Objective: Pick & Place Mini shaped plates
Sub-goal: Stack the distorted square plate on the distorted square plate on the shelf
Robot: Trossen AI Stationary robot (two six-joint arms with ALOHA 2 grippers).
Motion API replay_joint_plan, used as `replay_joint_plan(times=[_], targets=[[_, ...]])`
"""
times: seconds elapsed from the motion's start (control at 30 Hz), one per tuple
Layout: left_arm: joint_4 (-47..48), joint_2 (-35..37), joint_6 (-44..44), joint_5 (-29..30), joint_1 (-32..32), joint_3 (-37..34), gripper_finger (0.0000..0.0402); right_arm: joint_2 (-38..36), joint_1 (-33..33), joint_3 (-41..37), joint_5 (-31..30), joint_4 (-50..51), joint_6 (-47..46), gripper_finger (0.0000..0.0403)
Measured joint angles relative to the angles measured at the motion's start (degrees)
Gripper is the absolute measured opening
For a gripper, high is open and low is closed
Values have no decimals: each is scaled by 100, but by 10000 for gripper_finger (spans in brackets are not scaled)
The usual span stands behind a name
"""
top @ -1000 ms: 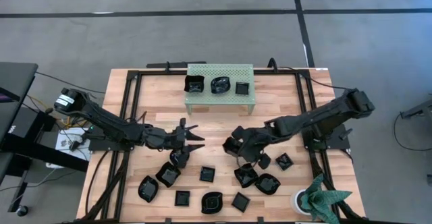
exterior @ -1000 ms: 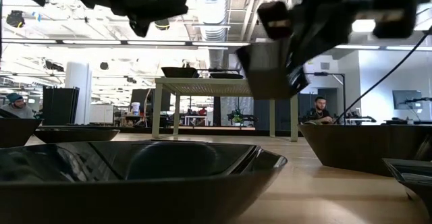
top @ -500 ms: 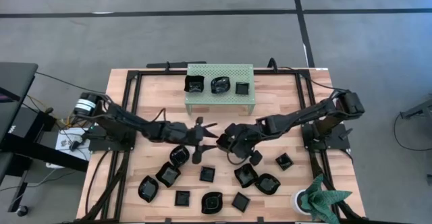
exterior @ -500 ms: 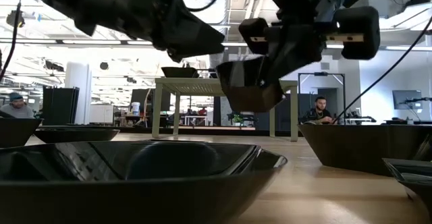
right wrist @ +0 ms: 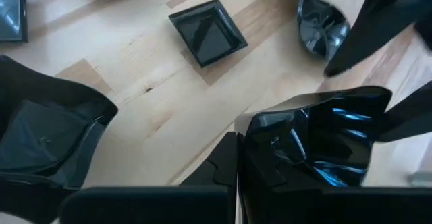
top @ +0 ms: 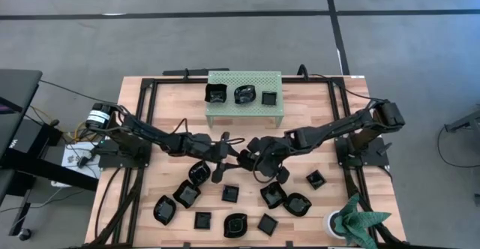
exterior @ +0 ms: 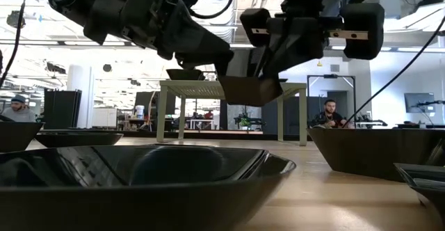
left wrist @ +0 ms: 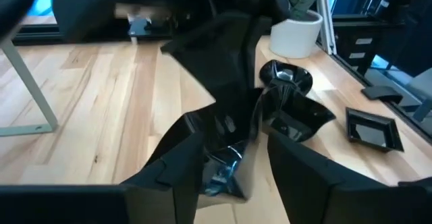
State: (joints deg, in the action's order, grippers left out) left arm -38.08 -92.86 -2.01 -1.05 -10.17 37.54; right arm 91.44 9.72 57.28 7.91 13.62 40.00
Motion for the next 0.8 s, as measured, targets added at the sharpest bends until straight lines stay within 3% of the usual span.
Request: replay_joint_plan(times=[0.4, 0.8], targets=[[73, -4, -326, 11, -4, 0, 98, 0, -85, 0, 23, -175, -284, 4], [220, -4, -419, -257, -9, 0, 12, 0, -90, 3, -62, -307, -319, 41]])
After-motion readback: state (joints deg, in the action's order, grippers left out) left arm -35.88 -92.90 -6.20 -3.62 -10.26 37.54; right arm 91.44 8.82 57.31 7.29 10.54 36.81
